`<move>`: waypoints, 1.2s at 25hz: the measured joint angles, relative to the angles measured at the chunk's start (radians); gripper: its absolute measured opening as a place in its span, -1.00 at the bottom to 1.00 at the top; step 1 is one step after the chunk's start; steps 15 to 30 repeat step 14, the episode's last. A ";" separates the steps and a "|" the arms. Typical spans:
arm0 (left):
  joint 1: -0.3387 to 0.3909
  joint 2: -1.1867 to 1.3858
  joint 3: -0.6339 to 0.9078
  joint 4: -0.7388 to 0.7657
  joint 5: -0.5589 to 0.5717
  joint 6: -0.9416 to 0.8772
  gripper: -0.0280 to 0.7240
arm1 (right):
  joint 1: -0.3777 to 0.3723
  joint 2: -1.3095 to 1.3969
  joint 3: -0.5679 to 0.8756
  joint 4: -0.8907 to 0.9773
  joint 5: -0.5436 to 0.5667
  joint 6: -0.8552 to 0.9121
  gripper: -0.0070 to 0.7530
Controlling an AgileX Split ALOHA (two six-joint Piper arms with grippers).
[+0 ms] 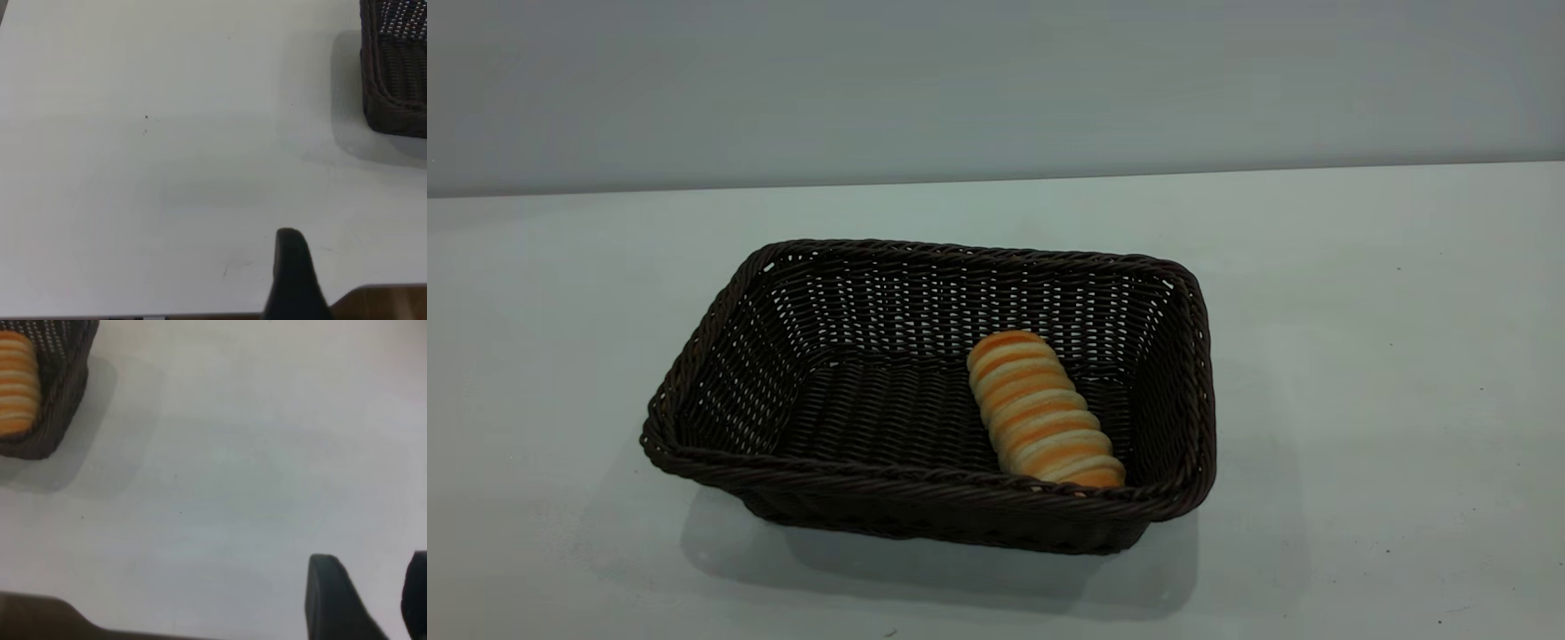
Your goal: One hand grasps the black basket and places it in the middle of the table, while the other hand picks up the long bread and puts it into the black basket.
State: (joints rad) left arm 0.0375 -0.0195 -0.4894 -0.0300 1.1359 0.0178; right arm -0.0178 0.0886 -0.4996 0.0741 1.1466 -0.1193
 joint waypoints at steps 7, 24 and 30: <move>0.000 0.000 0.000 0.000 0.000 0.000 0.55 | 0.000 0.000 0.000 0.000 0.000 0.000 -0.35; 0.000 0.000 0.000 0.000 0.000 0.000 0.55 | 0.000 0.000 0.000 0.000 0.000 0.000 -0.35; 0.000 0.000 0.000 0.000 0.000 0.000 0.55 | 0.000 0.000 0.000 0.000 0.000 0.000 -0.35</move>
